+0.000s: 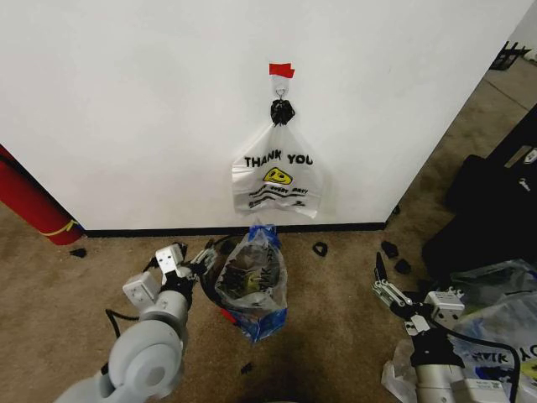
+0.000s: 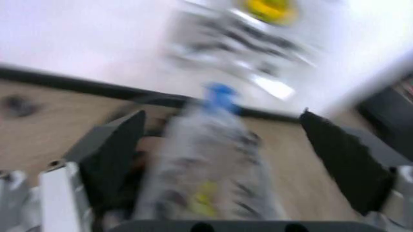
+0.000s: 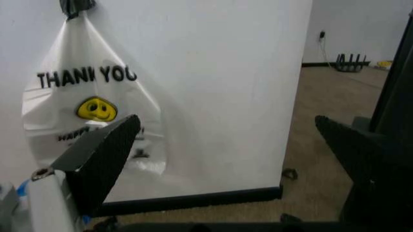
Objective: Pick up the garbage bag from the wall and place it over the trash bin.
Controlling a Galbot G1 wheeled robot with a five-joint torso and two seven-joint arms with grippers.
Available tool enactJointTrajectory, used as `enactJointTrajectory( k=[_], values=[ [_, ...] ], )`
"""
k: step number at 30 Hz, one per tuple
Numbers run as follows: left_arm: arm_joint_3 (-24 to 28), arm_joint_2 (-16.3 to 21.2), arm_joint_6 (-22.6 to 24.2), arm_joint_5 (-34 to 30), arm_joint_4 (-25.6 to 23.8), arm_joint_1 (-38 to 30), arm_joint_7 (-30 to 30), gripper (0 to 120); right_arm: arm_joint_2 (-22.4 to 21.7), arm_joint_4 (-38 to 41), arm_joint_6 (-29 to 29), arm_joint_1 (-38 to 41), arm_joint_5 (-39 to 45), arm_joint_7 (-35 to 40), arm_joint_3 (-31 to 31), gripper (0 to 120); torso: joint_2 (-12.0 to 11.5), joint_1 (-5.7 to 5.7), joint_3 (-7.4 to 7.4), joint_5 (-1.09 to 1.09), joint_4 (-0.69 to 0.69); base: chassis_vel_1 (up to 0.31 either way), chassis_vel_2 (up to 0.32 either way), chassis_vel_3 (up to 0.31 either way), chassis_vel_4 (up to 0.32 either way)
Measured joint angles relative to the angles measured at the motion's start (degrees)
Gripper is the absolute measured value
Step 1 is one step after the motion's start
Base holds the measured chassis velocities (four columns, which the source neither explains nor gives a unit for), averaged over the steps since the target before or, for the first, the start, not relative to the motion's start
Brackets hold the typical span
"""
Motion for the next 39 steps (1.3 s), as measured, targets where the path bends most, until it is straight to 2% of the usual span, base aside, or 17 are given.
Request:
enactJointTrajectory(
  k=[5,6,8,11,14,19,22,26,27,31,33,35,39],
  values=[
    [2.4,3.3,8.3,3.6,2.2,-4.5,11.3,100,0.0,-0.1,-0.2,0.2,0.6,0.1,0.2,100,0.0,0.0,0.0,-0.02,-0.01,0.0,0.0,0.0,0.0],
    [2.4,3.3,8.3,3.6,2.2,-4.5,11.3,100,0.0,-0.1,-0.2,0.2,0.6,0.1,0.2,100,0.0,0.0,0.0,-0.02,-0.01,0.0,0.0,0.0,0.0],
    [3.0,4.3,11.7,6.5,4.2,-5.6,13.8,100,0.0,-0.3,-0.3,0.4,0.8,0.0,0.3,100,0.0,0.0,0.0,-0.01,0.0,0.0,0.0,0.0,0.0],
    [3.7,4.2,12.3,10.6,6.7,-5.5,14.8,96,0.2,-0.9,-0.3,0.7,1.1,-0.1,0.2,100,0.0,0.0,0.0,-0.02,0.01,0.0,0.0,0.0,0.0],
    [4.1,4.0,12.1,12.4,8.2,-5.5,15.1,95,0.1,-1.3,-0.3,1.0,1.2,-0.3,0.2,100,0.0,0.0,0.0,-0.01,0.01,0.0,0.0,0.0,0.0],
    [4.6,3.3,11.4,14.1,11.1,-6.1,15.4,84,0.3,-1.3,-1.0,1.5,2.1,-1.1,-0.2,100,0.0,0.0,0.01,-0.01,0.0,0.0,0.0,0.0,0.0],
    [4.7,3.3,11.2,12.9,11.9,-5.5,15.4,72,0.3,-1.2,-1.3,1.6,2.5,-1.4,-0.3,100,0.0,0.0,0.0,0.0,0.01,0.0,0.0,0.0,0.0],
    [5.3,2.9,11.0,14.2,13.9,-5.5,15.6,55,-0.2,-0.9,-1.9,1.7,3.6,-1.4,-0.3,100,0.0,0.0,0.0,-0.01,0.01,0.0,0.0,0.0,0.0],
    [5.3,2.9,11.0,14.2,13.9,-5.5,15.6,55,-0.2,-0.9,-1.9,1.7,3.6,-1.4,-0.3,100,0.0,0.0,0.0,-0.01,0.01,0.0,0.0,0.0,0.0],
    [5.6,2.5,10.9,14.3,14.8,-6.0,15.4,43,-0.4,-0.9,-2.3,2.0,4.0,-1.6,-0.4,100,0.0,0.0,0.0,-0.01,0.0,0.0,0.0,0.0,0.0],
    [5.8,2.1,10.8,14.3,15.3,-6.2,14.9,29,-0.7,-1.2,-2.5,2.2,4.3,-1.7,-0.7,100,0.0,0.0,0.0,-0.01,0.0,0.0,0.0,0.0,0.0],
    [5.8,2.1,10.8,14.2,15.4,-6.2,14.7,27,-1.0,-1.4,-2.6,2.3,4.4,-1.9,-0.9,100,0.0,0.0,0.0,-0.01,0.0,0.0,0.0,0.0,0.0],
    [5.5,2.1,10.8,14.1,15.4,-5.9,14.3,12,-2.4,-2.0,-3.7,2.9,5.8,-2.1,-1.5,100,0.0,0.0,0.0,-0.01,0.0,0.0,0.0,0.0,0.0]
  ],
)
